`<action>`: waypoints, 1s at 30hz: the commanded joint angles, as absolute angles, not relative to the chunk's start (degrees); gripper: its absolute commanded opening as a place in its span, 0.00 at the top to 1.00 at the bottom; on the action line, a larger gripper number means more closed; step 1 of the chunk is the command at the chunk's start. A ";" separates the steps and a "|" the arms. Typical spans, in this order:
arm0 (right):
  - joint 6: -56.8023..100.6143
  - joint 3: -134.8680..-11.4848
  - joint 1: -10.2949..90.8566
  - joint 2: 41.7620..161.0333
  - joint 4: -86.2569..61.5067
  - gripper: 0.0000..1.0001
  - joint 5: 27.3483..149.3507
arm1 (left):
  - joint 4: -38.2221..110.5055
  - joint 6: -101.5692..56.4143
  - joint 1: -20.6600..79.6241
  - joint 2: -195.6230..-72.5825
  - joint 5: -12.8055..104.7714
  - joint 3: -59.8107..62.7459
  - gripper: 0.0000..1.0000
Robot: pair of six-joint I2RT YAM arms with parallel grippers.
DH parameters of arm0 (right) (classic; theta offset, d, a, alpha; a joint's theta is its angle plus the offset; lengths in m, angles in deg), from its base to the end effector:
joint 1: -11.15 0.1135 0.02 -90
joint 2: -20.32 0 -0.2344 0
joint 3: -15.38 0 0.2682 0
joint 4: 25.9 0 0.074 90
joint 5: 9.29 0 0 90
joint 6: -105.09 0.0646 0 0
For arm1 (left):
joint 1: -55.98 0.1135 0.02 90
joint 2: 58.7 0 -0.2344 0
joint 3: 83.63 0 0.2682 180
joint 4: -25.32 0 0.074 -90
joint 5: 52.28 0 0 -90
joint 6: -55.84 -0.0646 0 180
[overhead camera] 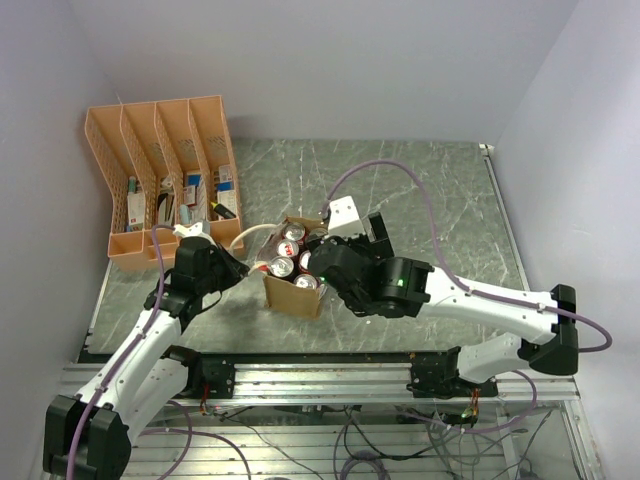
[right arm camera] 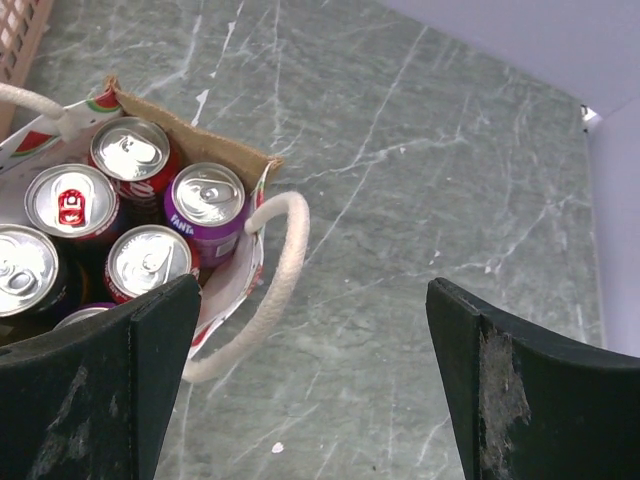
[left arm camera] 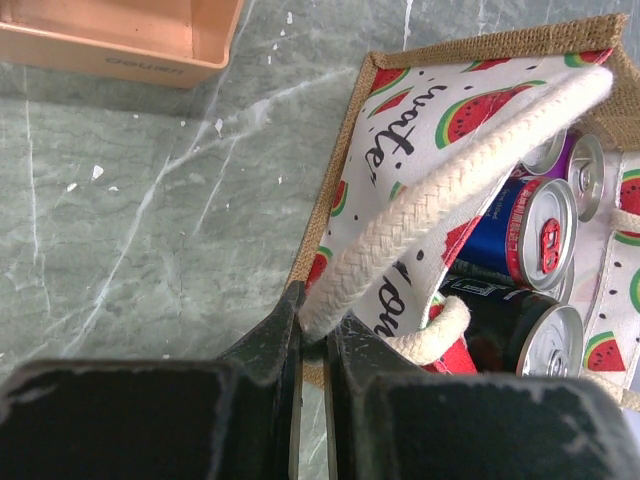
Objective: Take the beverage out of the canvas bag
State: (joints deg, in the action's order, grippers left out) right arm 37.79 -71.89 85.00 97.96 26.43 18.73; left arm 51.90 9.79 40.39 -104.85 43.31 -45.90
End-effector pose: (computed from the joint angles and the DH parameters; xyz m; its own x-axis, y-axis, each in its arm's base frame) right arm 0.1413 0.2828 0.3166 -0.2785 -0.3100 -0.9090 -0.1770 0.9468 -0.2687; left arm 0.2258 -0.0695 0.1639 -0.6367 -0.5395 -0.5510 -0.1355 0.7817 -0.6087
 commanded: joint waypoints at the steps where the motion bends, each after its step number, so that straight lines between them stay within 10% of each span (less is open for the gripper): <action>1: 34.91 -77.17 84.98 100.62 28.02 0.05 15.33 | 55.17 8.09 40.16 -104.98 40.93 -45.88 0.93; 30: 47.09 -86.24 81.36 125.61 17.18 0.15 41.64 | 52.61 7.48 39.90 -104.59 45.13 -46.74 0.93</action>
State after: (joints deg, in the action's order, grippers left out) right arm 45.79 -85.86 81.35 124.41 17.97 40.26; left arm 51.76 8.80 40.28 -104.50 44.49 -45.90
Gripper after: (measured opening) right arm 0.862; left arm 0.173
